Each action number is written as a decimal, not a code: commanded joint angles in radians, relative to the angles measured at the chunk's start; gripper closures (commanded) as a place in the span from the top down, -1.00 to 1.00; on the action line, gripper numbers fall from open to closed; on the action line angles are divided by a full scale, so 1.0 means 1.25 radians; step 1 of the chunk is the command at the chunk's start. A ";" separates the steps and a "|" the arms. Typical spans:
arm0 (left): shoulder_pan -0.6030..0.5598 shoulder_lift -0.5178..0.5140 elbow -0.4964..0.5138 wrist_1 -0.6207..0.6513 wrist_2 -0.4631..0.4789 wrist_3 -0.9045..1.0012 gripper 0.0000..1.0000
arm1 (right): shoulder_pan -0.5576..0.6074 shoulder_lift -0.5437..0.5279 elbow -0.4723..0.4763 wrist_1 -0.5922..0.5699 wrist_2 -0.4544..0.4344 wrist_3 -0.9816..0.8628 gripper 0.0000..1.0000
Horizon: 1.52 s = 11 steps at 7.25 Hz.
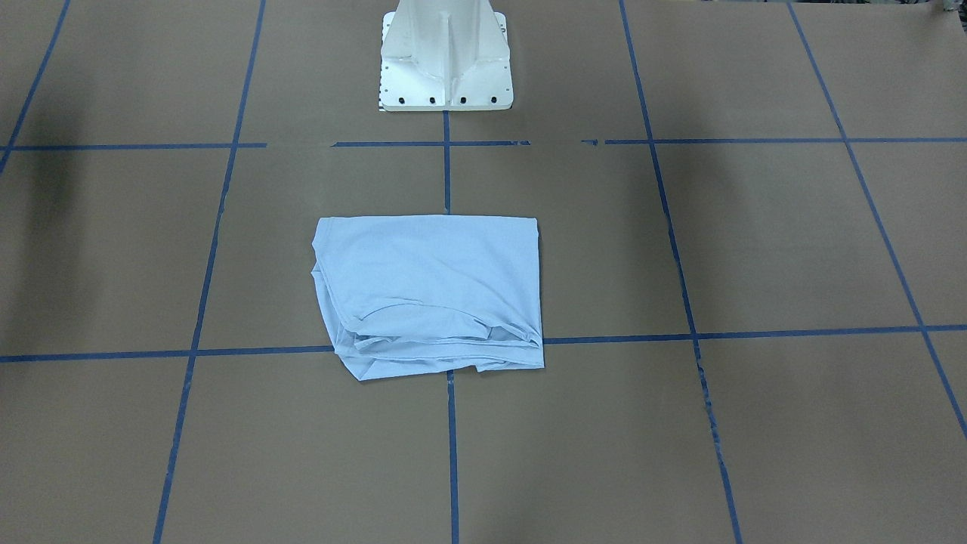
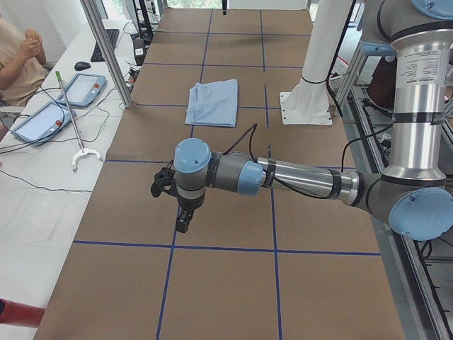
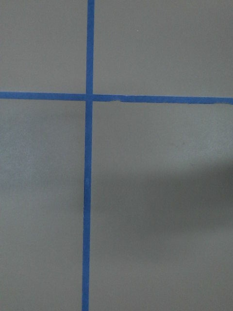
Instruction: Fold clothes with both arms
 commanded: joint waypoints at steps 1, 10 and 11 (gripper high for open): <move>0.001 -0.002 0.009 -0.010 0.000 0.001 1.00 | 0.000 -0.026 0.018 0.002 -0.002 0.002 1.00; 0.001 -0.005 -0.005 -0.012 -0.001 0.002 1.00 | 0.000 -0.020 0.017 0.002 0.012 0.008 1.00; 0.001 -0.005 -0.005 -0.010 -0.001 0.001 1.00 | 0.000 -0.021 0.017 0.002 0.012 0.008 1.00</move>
